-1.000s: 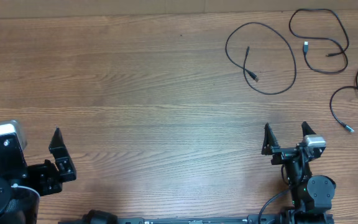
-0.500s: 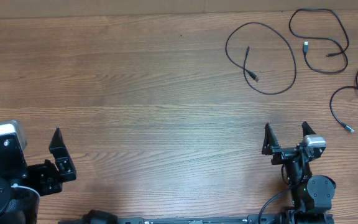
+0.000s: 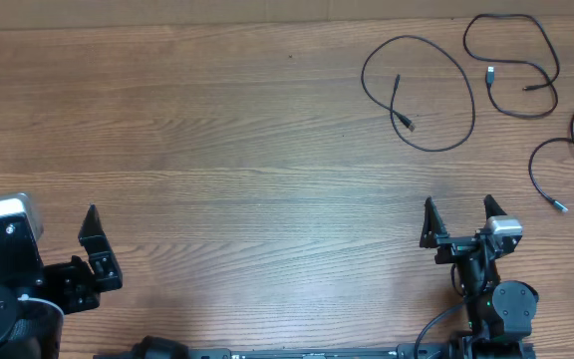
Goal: Untangle cables
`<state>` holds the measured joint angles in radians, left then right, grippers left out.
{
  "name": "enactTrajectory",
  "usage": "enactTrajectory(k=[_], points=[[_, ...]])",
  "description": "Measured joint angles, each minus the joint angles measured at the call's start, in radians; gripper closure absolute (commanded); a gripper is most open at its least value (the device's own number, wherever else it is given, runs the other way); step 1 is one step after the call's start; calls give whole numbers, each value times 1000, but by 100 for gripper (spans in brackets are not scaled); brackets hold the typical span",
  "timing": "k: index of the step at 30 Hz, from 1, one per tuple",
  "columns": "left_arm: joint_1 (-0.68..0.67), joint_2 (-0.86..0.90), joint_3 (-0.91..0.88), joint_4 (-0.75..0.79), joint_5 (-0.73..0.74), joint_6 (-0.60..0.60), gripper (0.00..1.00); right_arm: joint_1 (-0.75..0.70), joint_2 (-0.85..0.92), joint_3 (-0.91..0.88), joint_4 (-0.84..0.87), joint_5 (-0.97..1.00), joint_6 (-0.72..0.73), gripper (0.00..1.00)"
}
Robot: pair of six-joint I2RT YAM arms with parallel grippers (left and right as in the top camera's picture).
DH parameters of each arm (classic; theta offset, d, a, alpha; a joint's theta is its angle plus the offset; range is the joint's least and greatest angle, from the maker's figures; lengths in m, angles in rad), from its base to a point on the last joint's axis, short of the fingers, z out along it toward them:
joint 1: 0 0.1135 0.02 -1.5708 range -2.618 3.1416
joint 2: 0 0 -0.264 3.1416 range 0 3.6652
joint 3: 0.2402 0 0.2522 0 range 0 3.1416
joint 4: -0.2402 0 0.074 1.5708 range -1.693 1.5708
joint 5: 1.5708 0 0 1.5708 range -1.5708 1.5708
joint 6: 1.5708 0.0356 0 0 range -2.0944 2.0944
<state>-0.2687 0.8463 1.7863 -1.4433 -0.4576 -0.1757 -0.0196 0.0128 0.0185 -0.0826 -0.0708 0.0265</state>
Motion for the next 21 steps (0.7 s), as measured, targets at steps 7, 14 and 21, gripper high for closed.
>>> enactTrajectory(k=[7,14,21], points=[[0,0,0,0,0,0,0,0,0,0,0,0,0,0],[0,0,0,-16,14,0,0,0,0,0,0,0,0,0],[153,0,-5,235,225,0,0,0,0,0,0,0,0,0]])
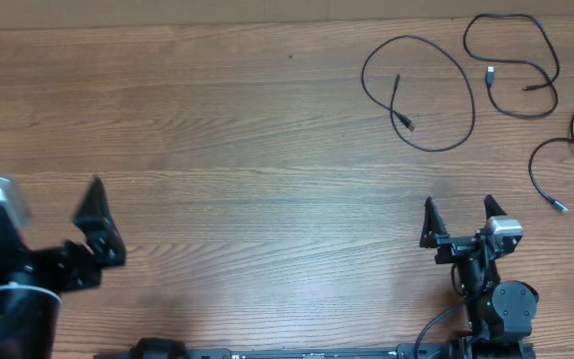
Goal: Untangle cables
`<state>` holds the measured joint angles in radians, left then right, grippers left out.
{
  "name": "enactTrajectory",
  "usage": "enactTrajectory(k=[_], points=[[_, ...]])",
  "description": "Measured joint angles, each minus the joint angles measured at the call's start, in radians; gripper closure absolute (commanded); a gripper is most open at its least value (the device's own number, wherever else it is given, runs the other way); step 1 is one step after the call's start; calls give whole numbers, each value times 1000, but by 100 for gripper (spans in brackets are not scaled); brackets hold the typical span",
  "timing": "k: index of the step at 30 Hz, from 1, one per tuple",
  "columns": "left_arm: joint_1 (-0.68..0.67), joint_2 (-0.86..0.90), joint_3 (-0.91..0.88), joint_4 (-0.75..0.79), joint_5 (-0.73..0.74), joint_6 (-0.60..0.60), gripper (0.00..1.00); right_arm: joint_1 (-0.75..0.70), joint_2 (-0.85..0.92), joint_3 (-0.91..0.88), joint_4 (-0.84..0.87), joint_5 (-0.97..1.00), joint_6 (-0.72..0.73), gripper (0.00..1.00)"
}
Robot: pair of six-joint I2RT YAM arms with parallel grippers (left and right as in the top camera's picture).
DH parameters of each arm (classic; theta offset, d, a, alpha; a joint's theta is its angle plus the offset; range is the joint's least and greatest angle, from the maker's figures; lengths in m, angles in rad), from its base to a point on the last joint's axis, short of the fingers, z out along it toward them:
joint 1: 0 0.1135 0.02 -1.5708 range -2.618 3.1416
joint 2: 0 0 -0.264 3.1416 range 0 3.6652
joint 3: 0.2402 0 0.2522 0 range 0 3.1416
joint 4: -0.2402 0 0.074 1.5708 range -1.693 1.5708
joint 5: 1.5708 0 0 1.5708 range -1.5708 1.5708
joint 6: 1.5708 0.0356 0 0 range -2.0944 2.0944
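Observation:
Three thin black cables lie apart at the far right of the wooden table (217, 150). One is a wide loop (419, 92), the second is a folded loop (512, 62) near the back edge, and the third (566, 160) runs off the right edge. My right gripper (459, 212) stands open near the front, well short of the cables, with nothing between its fingers. At the front left, my left gripper (53, 204) is raised and blurred. Only one of its fingers (98, 214) shows, set wide of the gripper's body, and it holds nothing.
The right arm's base (501, 304) sits at the front edge. A pale strip (167, 10) runs behind the table's back edge. Bare wood stretches between the grippers and the cables.
My left arm has shifted. Its visible finger now stands a little farther from the front edge and looks larger, and its white camera block sits farther left. The right arm and the cables are unchanged.

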<state>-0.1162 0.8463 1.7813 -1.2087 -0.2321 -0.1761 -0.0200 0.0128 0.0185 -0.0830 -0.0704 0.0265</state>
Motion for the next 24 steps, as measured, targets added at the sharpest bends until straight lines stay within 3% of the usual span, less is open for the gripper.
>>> enactTrajectory(k=[4,6,12,19,24], points=[[164,-6,-46,236,192,37,0,0,0,0,0,0,0,0],[213,-22,-129,426,321,96,0,0,0,0,1,0,-1,0],[232,-114,-465,874,574,205,0,0,0,0,0,0,0,0],[232,-312,-983,1240,660,238,0,0,0,0,0,0,0,0],[232,-472,-1329,1396,674,264,0,0,0,0,0,0,0,0]])
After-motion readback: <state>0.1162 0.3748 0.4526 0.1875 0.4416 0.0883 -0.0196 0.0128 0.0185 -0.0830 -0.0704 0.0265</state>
